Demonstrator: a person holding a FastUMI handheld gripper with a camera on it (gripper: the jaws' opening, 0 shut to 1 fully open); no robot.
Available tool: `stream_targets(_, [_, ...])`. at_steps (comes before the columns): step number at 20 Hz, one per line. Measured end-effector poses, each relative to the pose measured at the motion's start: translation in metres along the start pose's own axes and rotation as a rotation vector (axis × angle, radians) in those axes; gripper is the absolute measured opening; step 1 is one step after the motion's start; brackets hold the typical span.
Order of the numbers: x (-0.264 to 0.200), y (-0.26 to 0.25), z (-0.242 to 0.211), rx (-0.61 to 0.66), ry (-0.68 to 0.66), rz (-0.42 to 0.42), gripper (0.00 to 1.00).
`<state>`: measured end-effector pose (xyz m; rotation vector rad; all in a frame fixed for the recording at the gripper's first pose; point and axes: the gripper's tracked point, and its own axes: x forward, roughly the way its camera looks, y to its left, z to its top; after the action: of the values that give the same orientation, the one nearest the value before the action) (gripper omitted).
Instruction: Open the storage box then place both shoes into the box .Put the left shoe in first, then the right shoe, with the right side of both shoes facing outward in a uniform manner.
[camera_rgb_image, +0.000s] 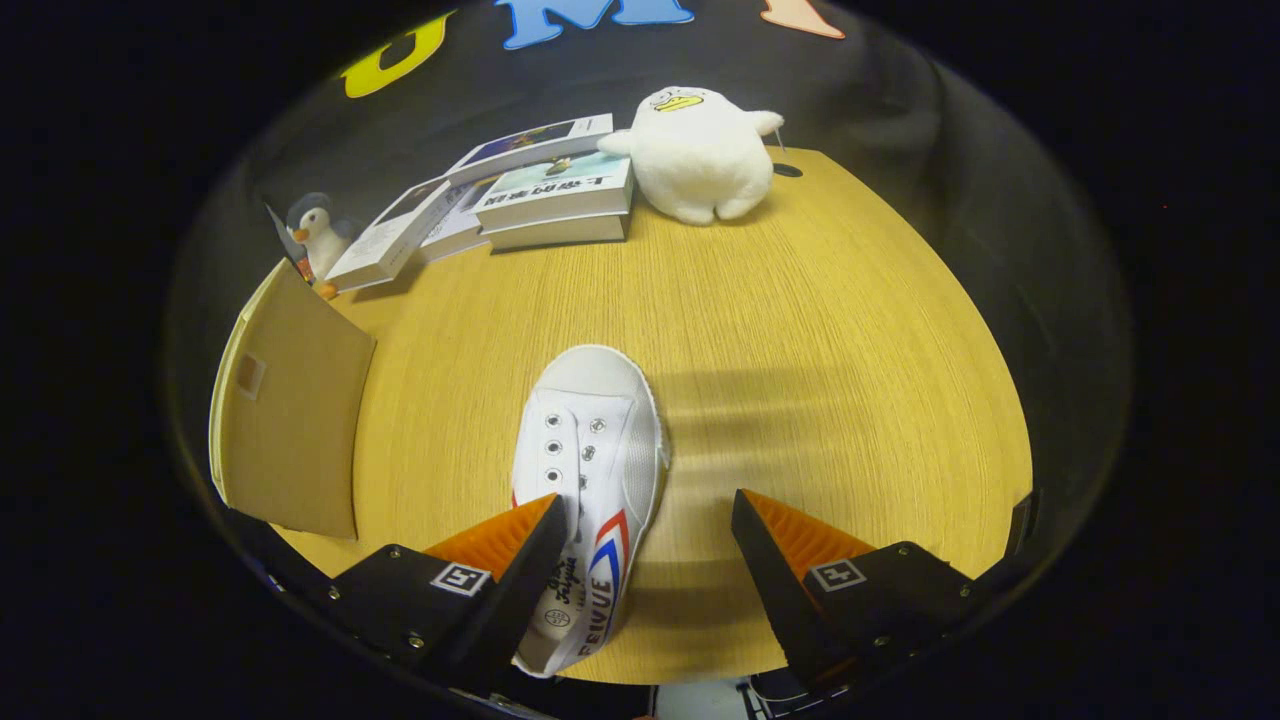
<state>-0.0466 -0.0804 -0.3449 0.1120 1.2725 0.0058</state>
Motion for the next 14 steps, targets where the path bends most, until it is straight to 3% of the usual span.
stream_targets(6, [0.017, 0.009, -0.009, 0.016, 0.051, 0.020, 1.00])
stream_targets(7, [0.017, 0.013, -0.010, 0.022, 0.057, 0.034, 0.96])
stream_targets(8, [0.018, 0.014, -0.011, 0.018, 0.061, 0.036, 0.84])
stream_targets(10, [0.017, 0.024, -0.011, 0.025, 0.069, 0.076, 0.75])
stream_targets(12, [0.016, 0.021, -0.011, 0.000, 0.076, 0.050, 0.50])
stream_targets(13, [0.018, 0.022, -0.011, -0.010, 0.074, 0.048, 0.50])
stream_targets(14, [0.015, 0.022, -0.011, -0.022, 0.083, 0.050, 0.41])
